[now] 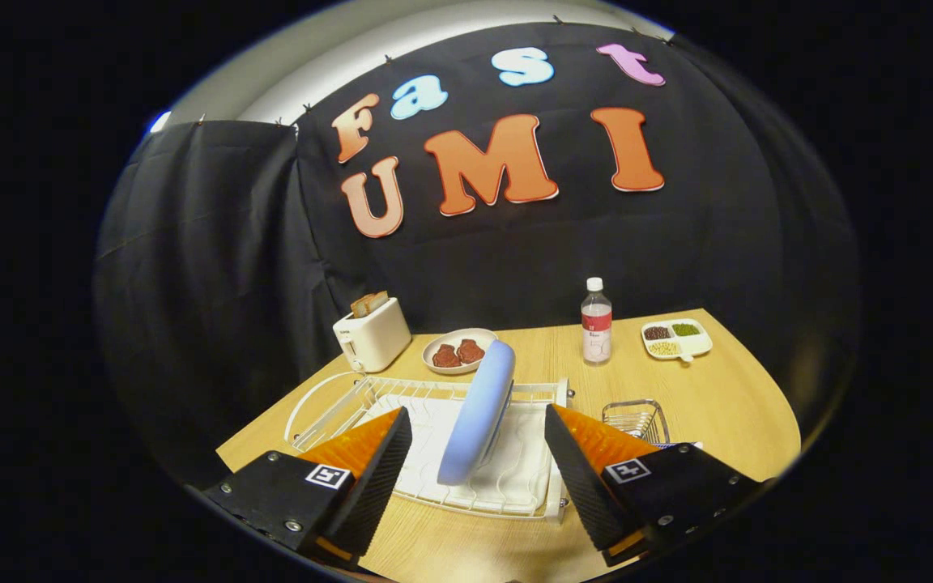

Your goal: Take the plate from the dish rack, then take the spoon from the basket and place it into the plate.

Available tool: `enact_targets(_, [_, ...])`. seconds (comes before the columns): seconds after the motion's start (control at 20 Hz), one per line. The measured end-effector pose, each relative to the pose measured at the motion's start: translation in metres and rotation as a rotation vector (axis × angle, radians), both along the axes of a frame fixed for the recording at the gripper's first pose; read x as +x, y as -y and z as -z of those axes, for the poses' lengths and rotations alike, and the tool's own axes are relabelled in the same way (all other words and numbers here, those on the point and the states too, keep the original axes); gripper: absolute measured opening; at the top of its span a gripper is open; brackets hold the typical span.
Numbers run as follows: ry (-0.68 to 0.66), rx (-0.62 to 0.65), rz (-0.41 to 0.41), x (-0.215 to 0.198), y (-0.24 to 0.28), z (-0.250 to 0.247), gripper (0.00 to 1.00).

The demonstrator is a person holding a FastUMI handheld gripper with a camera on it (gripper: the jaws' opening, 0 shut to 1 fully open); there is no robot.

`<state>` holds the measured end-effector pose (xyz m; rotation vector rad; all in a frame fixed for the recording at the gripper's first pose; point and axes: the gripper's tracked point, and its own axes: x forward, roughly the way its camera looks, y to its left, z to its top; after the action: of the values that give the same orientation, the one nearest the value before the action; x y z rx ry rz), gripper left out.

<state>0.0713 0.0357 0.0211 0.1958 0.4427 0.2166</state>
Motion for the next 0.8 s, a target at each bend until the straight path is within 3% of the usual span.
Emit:
enact_targets(0.4, [-0.221,-0.044,0.046,0.052,-0.001,0.031,0.93])
enact_targets(0.8, [-0.421,-0.024,0.069,0.084,-0.026,0.086,0.78])
